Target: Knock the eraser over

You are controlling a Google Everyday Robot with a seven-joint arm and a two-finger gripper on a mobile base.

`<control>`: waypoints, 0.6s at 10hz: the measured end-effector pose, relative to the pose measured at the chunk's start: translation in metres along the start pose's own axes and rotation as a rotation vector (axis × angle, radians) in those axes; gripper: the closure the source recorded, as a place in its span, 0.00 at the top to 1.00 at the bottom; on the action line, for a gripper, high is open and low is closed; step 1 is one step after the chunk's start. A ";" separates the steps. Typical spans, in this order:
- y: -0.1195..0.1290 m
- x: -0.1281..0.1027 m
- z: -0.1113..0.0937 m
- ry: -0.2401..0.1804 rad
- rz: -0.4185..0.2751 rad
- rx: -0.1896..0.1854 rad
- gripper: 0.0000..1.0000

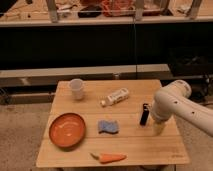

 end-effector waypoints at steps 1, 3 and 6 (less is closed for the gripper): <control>-0.001 -0.002 0.002 0.001 -0.010 0.003 0.80; -0.002 -0.005 0.004 -0.007 -0.017 0.007 0.70; -0.005 -0.008 0.009 -0.009 -0.034 0.005 0.75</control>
